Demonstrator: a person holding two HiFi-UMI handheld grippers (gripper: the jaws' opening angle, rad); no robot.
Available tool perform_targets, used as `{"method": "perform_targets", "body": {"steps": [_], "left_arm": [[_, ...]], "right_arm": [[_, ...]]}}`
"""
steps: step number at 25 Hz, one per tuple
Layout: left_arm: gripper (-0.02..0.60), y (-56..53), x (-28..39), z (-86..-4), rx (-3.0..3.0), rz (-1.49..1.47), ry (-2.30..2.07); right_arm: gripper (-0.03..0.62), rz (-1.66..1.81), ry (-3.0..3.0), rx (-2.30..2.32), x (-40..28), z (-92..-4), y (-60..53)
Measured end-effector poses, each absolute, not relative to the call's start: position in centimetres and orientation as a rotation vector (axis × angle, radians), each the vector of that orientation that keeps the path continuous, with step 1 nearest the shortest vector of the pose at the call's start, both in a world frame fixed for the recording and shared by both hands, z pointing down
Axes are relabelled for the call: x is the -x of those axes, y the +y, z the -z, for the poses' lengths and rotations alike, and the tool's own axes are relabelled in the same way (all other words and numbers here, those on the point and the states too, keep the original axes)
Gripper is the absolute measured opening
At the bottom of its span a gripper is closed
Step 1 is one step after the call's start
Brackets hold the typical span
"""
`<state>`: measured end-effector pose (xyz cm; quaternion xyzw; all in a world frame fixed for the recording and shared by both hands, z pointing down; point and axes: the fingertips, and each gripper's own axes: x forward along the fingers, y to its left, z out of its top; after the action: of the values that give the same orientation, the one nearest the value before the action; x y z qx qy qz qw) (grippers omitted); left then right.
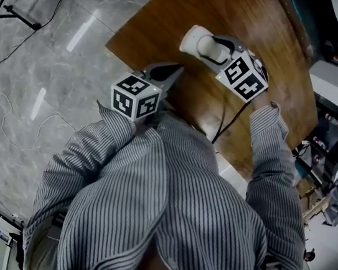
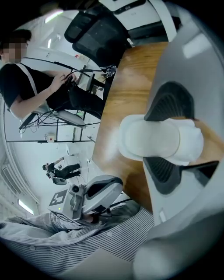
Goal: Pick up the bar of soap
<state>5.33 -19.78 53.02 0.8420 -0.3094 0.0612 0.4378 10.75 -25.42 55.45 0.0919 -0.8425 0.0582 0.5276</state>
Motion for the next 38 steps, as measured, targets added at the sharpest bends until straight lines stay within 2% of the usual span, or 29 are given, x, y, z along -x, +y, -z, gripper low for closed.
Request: {"method": "perform_targets", "body": {"steps": [11, 26, 38], "left_arm": [[0.006, -20.6, -5.0, -51.8, -2.136, -0.139, -0.757], [0.006, -23.6, -5.7, -45.4, -2.336, -0.140, -0.697], [0.006, -23.2, -8.3, -41.4, -2.480, -0.100, -0.590]], "right_arm": [[0.253, -0.070, -2.018, -0.370, -10.9, -53.8, -25.6], [0.253, -0.268, -2.347, -1.165, -13.2, -41.3, -25.5], [0.253, -0.477, -2.534, -1.536, -13.3, -39.7, -20.1]]}}
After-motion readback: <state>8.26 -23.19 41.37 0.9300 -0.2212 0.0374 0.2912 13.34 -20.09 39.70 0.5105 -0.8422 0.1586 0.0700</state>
